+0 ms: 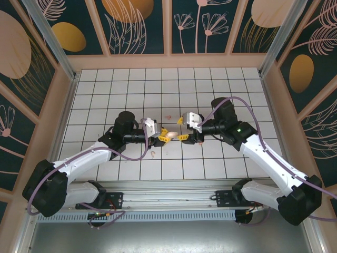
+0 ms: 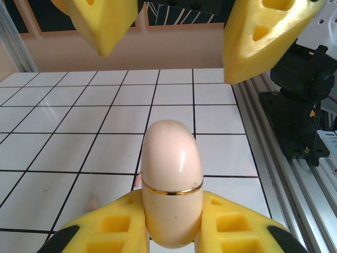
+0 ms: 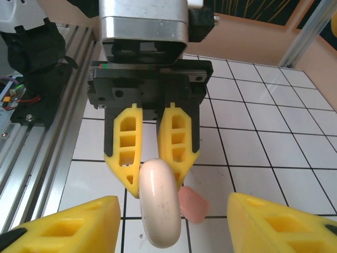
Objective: Insert wireless bluetooth earbuds into charging case
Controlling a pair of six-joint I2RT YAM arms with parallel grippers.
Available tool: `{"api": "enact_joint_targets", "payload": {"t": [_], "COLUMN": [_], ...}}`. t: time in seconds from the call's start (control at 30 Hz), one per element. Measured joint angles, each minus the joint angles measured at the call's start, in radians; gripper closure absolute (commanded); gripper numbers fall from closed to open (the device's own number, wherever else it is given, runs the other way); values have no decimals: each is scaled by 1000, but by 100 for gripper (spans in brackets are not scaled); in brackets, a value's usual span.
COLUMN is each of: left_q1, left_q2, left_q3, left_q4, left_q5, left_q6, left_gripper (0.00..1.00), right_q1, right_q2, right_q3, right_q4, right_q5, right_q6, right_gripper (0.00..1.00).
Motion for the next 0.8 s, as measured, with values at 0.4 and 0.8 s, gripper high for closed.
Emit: {"api": "enact_joint_targets", "payload": {"t": [0.4, 0.8], "left_q1": [0, 0], "left_q2": [0, 0], "left_q3": [0, 0], "left_q4": [0, 1], "left_q5": [0, 2], "left_q6": [0, -1], "left_gripper": [78, 78], "right_q1": [6, 18], "right_q2": [76, 93], "right_q3": [2, 2], "right_q4": [-9, 14], "right_q5": [-13, 46], "right_q6": [-8, -4], "right_gripper": [42, 44]}}
